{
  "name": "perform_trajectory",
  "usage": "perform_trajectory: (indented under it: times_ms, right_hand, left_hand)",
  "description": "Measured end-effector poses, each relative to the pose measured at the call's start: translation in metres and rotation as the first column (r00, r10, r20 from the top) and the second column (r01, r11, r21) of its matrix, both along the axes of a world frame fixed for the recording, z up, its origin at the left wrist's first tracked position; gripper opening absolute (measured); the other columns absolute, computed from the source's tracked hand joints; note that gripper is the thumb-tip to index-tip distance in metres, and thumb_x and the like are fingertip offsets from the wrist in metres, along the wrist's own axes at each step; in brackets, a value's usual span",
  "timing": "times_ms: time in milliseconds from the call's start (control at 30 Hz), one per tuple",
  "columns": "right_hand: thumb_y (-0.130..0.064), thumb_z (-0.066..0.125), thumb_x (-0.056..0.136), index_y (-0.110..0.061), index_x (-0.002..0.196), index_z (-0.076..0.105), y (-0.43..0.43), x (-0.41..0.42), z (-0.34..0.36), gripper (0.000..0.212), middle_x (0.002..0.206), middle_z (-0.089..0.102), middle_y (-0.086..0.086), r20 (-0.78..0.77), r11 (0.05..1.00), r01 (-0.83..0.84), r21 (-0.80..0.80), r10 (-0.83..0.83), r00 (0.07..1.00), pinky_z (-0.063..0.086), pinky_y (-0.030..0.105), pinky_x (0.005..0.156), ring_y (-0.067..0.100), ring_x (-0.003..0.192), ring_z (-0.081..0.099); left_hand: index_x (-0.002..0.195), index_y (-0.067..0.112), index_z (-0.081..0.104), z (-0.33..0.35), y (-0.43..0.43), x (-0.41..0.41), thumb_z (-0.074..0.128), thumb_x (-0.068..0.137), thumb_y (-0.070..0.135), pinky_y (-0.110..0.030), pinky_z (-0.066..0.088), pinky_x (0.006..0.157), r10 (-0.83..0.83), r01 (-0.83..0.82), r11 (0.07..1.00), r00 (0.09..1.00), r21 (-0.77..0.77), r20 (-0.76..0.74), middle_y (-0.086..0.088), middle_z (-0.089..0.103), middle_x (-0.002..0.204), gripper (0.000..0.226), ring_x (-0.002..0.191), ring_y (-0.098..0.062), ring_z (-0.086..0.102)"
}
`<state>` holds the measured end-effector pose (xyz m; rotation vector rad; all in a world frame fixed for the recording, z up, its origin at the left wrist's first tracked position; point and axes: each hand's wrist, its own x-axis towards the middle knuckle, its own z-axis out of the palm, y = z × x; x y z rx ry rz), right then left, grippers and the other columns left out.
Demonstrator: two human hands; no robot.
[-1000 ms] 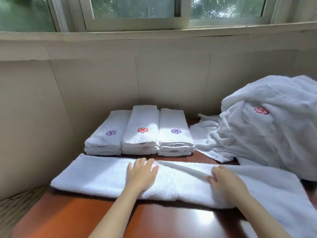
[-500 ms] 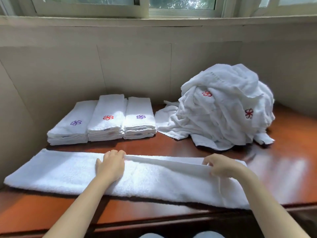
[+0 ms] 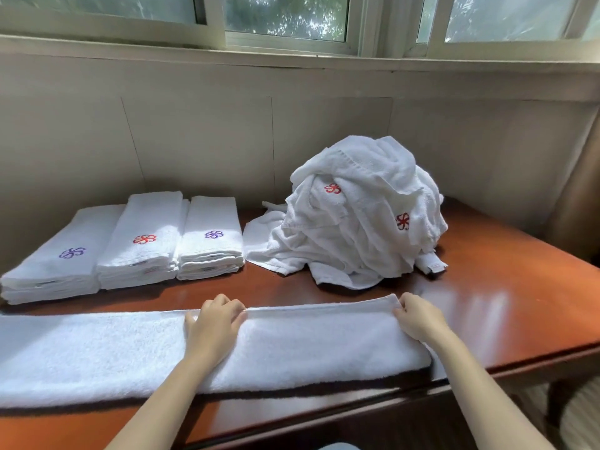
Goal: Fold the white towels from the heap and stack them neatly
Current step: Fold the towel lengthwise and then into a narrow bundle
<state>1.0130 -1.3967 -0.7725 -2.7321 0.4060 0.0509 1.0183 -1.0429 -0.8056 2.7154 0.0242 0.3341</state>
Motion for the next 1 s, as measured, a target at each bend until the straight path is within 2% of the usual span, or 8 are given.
perform_trajectory:
  times_ms: [100,333,467,600,667,800,900,1000]
  right_hand:
    - [-0.022,0.037,0.098,-0.012,0.094,0.041,0.011,0.003,-0.006,0.011,0.115,0.059,0.015,0.033,0.997,0.054,-0.06,-0.053,0.998,0.038,0.035,0.073,0.035,0.108,0.054]
    - [-0.017,0.036,0.098,-0.009,0.111,0.036,0.041,-0.003,-0.009,0.015,0.114,0.056,0.011,0.154,0.945,0.184,-0.272,-0.146,0.977,0.042,0.035,0.067,0.032,0.104,0.059]
    - [-0.011,0.049,0.087,-0.015,0.107,0.047,0.08,0.004,-0.001,0.021,0.114,0.049,0.006,0.192,0.893,0.074,-0.444,0.014,0.981,0.04,0.033,0.085,0.028,0.106,0.048]
    - [-0.017,0.038,0.093,-0.02,0.093,0.042,0.161,0.012,-0.012,0.006,0.106,0.05,0.001,0.159,0.862,-0.349,-0.367,0.428,0.89,0.028,0.032,0.071,0.025,0.1,0.047]
    - [-0.016,0.037,0.093,-0.021,0.091,0.036,0.203,0.013,-0.02,0.006,0.103,0.051,0.0,0.184,0.818,-0.459,-0.345,0.539,0.822,0.027,0.032,0.069,0.025,0.096,0.049]
    - [-0.014,0.037,0.093,-0.02,0.097,0.041,0.274,0.025,-0.02,0.009,0.104,0.056,0.0,0.256,0.808,-0.534,-0.25,0.587,0.768,0.033,0.035,0.072,0.026,0.095,0.051]
    - [-0.023,0.038,0.096,-0.02,0.106,0.055,0.313,0.029,-0.026,0.02,0.103,0.056,-0.001,0.294,0.802,-0.579,-0.145,0.594,0.749,0.038,0.034,0.079,0.026,0.096,0.053]
    - [-0.021,0.04,0.095,-0.023,0.099,0.059,0.329,0.036,-0.032,0.02,0.096,0.055,-0.004,0.353,0.828,-0.549,-0.113,0.55,0.757,0.036,0.031,0.076,0.022,0.09,0.053]
  left_hand:
    - [0.093,0.032,0.059,0.004,-0.006,0.006,0.042,0.099,0.037,-0.042,0.035,0.087,0.053,-0.053,0.998,0.998,0.018,-0.015,0.012,0.051,0.092,0.019,0.102,-0.014,0.046]
    - [0.098,0.025,0.048,0.011,-0.027,0.012,0.043,0.1,0.032,-0.05,0.037,0.093,0.184,-0.179,0.981,0.98,0.07,-0.072,0.004,0.05,0.103,0.008,0.104,-0.02,0.044]
    - [0.11,0.019,0.048,0.012,-0.02,0.007,0.048,0.097,0.039,-0.047,0.043,0.09,0.172,-0.168,0.981,0.984,0.1,-0.035,-0.001,0.043,0.115,0.024,0.11,-0.022,0.042]
    - [0.103,0.01,0.055,0.02,0.022,0.005,0.041,0.099,0.023,-0.039,0.045,0.086,0.09,-0.09,0.995,0.996,0.05,-0.004,-0.007,0.048,0.11,0.019,0.101,-0.025,0.045]
    - [0.101,0.01,0.056,0.023,0.06,0.003,0.037,0.098,0.016,-0.038,0.045,0.083,0.139,-0.138,0.988,0.99,0.063,-0.014,-0.008,0.051,0.108,0.021,0.098,-0.026,0.048]
    - [0.112,0.018,0.057,0.027,0.154,-0.005,0.035,0.097,0.01,-0.036,0.043,0.088,0.206,-0.181,0.969,0.968,0.168,-0.143,-0.005,0.05,0.114,0.027,0.109,-0.025,0.045]
    - [0.116,0.021,0.058,0.031,0.206,-0.009,0.041,0.1,0.018,-0.032,0.037,0.096,0.121,-0.087,0.984,0.968,0.158,-0.22,-0.004,0.049,0.116,0.024,0.115,-0.024,0.043]
    - [0.115,0.026,0.053,0.038,0.232,-0.001,0.045,0.098,0.029,-0.036,0.035,0.099,0.129,-0.06,0.977,0.931,0.207,-0.341,-0.001,0.047,0.119,0.02,0.119,-0.023,0.038]
